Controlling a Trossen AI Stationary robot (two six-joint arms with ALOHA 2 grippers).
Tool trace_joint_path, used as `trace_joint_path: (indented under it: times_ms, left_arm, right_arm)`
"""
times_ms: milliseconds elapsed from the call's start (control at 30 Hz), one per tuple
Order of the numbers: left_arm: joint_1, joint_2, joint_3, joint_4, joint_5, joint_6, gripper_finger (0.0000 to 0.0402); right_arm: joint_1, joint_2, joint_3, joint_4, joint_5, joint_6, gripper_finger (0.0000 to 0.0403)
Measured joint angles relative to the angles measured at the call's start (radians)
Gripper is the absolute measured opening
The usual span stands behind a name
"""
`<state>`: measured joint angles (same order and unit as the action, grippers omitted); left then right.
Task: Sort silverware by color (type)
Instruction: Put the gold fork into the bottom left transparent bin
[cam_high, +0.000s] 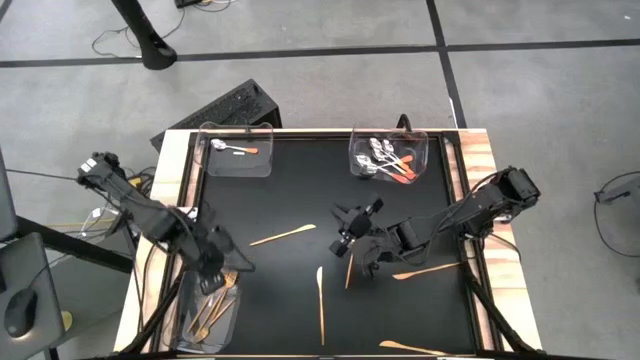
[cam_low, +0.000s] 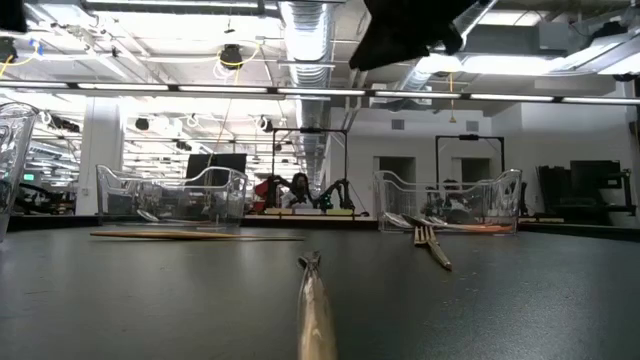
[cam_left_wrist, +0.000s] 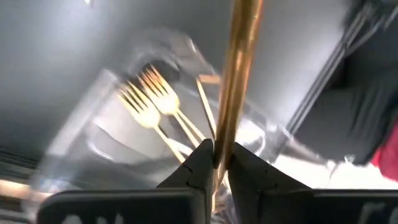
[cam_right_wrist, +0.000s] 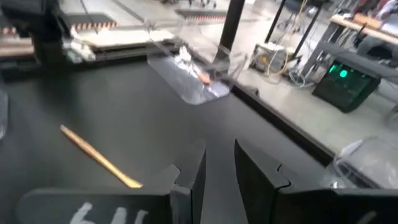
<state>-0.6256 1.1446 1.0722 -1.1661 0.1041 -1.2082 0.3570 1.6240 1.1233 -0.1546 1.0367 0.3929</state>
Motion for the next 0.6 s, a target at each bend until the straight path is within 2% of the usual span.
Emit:
trace_joint_path:
  times_ms: [200,333,467,600]
  left_arm:
    - [-0.066,0.0,-0.2,0.253,0.179,-0.105,0.0078]
    - [-0.074,0.0,-0.237,0.273,0.221,-0.148,0.0104]
    - [-0.067,-0.018,-0.226,0.241,0.153,-0.153,0.0113]
    - [-0.067,-0.071,-0.19,0.235,0.03,-0.122,0.0114]
  right_arm:
    - [-0.006,0.0,0.0,-0.076,-0.074,0.054,0.0109]
    - [-0.009,0.0,0.0,-0.101,-0.074,0.055,0.0109]
    - [-0.027,0.0,0.0,-0.141,-0.159,0.055,0.0109]
    - [-0.067,0.034,0.001,-0.127,-0.409,0.075,0.0109]
